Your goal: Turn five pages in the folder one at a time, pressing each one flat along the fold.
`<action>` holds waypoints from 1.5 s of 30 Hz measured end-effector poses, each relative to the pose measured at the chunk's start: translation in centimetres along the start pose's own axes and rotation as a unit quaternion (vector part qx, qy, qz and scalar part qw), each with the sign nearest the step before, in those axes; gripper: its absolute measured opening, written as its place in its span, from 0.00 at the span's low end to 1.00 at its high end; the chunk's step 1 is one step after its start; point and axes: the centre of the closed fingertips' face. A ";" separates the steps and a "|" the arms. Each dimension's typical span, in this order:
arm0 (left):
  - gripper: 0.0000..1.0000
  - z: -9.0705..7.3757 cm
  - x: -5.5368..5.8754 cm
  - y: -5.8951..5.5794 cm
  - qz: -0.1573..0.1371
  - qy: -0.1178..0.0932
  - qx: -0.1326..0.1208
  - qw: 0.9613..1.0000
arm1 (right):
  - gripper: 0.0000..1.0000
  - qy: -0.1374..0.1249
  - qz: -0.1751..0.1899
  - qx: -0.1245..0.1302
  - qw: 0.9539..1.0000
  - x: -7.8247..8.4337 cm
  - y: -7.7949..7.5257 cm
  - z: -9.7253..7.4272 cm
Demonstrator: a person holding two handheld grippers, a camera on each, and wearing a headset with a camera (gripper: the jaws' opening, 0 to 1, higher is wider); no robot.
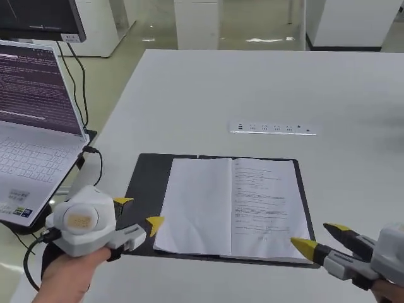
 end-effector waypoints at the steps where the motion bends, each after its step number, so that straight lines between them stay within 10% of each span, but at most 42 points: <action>1: 0.47 -0.2 0.1 0.0 -0.001 0.001 -0.002 1.000 | 0.62 -0.002 0.001 0.002 1.000 0.0 0.0 -0.1; 12: 0.59 -2.1 1.1 0.3 -0.027 -0.007 -0.023 0.999 | 0.72 0.026 0.000 0.000 1.000 2.3 1.3 -1.5; 28: 0.67 -1.4 0.9 -0.9 -0.019 0.002 -0.008 1.000 | 0.78 0.017 0.008 0.006 1.000 1.4 1.0 -3.0; 45: 0.66 3.5 -2.6 -5.6 0.019 -0.003 0.068 0.998 | 0.83 0.015 0.026 0.036 0.999 2.5 -0.1 -4.7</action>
Point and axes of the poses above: the centre of the closed fingertips' face, and the gripper's own axes: z roughly forward along the fingers, y roughly to its left, x roughly out of its underside, and after that the axes turned 3 degrees about z, right-handed
